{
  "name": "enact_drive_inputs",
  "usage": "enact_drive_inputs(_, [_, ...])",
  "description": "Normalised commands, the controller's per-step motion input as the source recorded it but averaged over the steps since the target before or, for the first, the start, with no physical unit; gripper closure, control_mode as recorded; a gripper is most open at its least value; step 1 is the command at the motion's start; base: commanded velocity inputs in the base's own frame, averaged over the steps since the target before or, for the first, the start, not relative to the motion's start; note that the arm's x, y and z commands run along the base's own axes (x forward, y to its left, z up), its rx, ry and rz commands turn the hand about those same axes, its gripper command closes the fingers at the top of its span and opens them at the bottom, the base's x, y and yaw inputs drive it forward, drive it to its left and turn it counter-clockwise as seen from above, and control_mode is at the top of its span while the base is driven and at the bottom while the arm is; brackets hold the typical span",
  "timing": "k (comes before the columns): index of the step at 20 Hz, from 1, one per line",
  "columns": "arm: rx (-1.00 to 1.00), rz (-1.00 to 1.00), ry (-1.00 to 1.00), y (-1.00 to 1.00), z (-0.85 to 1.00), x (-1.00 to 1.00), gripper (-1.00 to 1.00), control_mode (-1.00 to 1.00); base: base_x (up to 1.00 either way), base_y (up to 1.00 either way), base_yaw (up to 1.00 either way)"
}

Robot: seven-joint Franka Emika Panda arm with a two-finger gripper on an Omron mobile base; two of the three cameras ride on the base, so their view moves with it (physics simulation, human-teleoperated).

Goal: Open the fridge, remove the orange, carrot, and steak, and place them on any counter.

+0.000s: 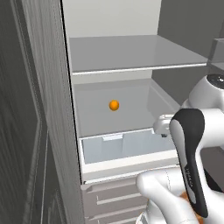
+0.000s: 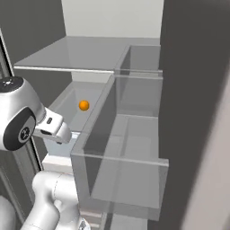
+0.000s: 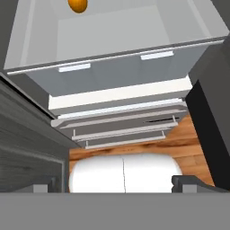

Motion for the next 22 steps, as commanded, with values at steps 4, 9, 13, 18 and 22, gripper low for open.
enact_drive_inputs(4, [0.0,0.0,0.0,0.0,0.0,0.0,-1.0,1.0,0.15,0.02,0.0])
enact_drive_inputs(9, [0.0,0.0,0.0,0.0,0.0,0.0,-1.0,1.0,0.44,0.07,0.0])
enact_drive_inputs(13, [0.0,0.0,0.01,0.05,-0.11,0.16,-1.0,-1.0,0.46,0.15,0.0])
enact_drive_inputs(18, [0.0,0.0,0.05,0.06,-0.39,0.31,-1.0,-1.0,0.0,0.0,0.0])
enact_drive_inputs(22, [0.0,0.0,0.0,0.0,-0.4,0.21,-1.0,-1.0,0.0,0.0,0.0])
